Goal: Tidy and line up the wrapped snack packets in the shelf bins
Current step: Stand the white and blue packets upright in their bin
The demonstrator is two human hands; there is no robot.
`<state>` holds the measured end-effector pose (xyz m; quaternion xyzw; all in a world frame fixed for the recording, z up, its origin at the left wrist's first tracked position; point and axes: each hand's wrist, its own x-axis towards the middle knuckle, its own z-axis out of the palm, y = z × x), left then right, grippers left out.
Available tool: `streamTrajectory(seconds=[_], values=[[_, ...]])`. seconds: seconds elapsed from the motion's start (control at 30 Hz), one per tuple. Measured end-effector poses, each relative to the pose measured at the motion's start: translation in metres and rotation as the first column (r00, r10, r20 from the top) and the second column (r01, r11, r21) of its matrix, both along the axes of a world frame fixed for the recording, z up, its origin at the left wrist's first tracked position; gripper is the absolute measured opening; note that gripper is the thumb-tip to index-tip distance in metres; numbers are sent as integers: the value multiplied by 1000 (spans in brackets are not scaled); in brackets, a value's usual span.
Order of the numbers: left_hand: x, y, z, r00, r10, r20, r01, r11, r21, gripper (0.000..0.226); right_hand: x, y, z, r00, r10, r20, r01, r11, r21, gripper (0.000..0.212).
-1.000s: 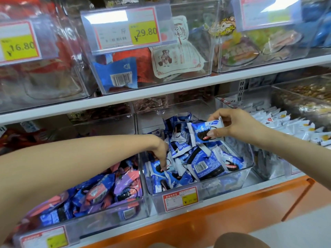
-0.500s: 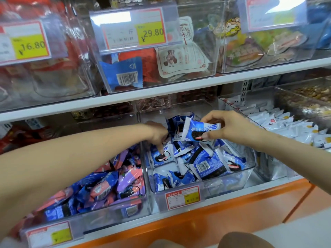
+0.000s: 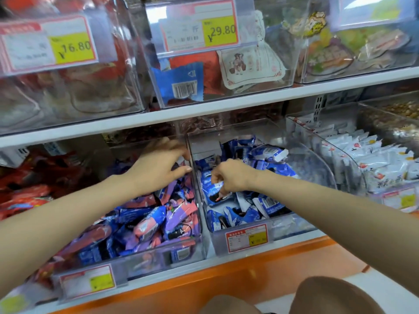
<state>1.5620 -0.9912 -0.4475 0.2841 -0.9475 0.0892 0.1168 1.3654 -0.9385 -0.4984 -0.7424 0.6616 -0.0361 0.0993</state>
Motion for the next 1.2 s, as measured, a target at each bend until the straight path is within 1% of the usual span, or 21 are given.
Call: streamTrajectory(seconds=[0.07, 0.13, 0.27, 0.37, 0.43, 0.47, 0.53, 0.6, 0.63, 0.67, 0.73, 0.83, 0.93, 1.03, 1.1, 1.2], values=[[5, 4, -3, 1000, -17, -5, 17, 1000, -1, 45, -1, 2, -9, 991, 32, -132, -35, 999, -24, 37], [7, 7, -5, 1000, -25, -10, 25, 1000, 10, 48, -2, 3, -14, 967, 48, -249, -64, 997, -54, 36], [4, 10, -7, 999, -40, -22, 41, 999, 19, 56, -1, 4, -20, 949, 57, -311, -92, 991, -98, 30], [0, 14, -5, 999, -30, -26, 32, 998, 48, 63, -3, 7, -15, 942, 74, -326, -103, 992, -72, 37], [0, 16, -3, 999, -28, -28, 30, 998, 51, 65, -7, 10, -6, 955, 66, -290, -99, 990, -100, 43], [0, 17, -3, 999, -30, -29, 31, 998, 53, 63, -9, 14, -1, 967, 73, -242, -107, 986, -130, 40], [-1, 19, -2, 999, -43, -33, 44, 997, 56, 56, -15, 23, 5, 983, 130, -131, -150, 977, -153, 28], [-4, 23, -1, 997, -68, -37, 69, 997, 38, 45, -18, 35, 7, 979, 195, -58, -199, 976, -85, 19], [-7, 25, -1, 996, -78, -41, 79, 996, 36, 37, -17, 39, 7, 974, 223, -43, -225, 974, -42, 19], [-11, 28, -1, 995, -91, -45, 93, 995, 37, 32, -16, 43, 5, 968, 248, -51, -248, 969, -8, 21], [-19, 32, -1, 994, -106, -27, 107, 993, 55, 30, -13, 44, 0, 950, 291, -118, -288, 957, 38, 29], [-29, 34, -2, 995, -78, 54, 75, 995, 68, 30, -6, 39, -8, 915, 325, -238, -298, 944, 144, 37], [-29, 33, -3, 996, -38, 82, 31, 996, 82, 28, -4, 33, -10, 896, 341, -285, -288, 934, 212, 35], [-26, 32, -4, 997, -45, 70, 40, 996, 82, 26, -2, 31, -6, 897, 347, -275, -305, 934, 185, 30], [-26, 33, -3, 996, -55, 71, 49, 996, 75, 25, 0, 30, -4, 887, 348, -304, -317, 937, 148, 28], [-28, 33, -2, 995, -63, 76, 58, 995, 75, 24, -2, 26, -4, 857, 375, -354, -378, 923, 64, 19]])
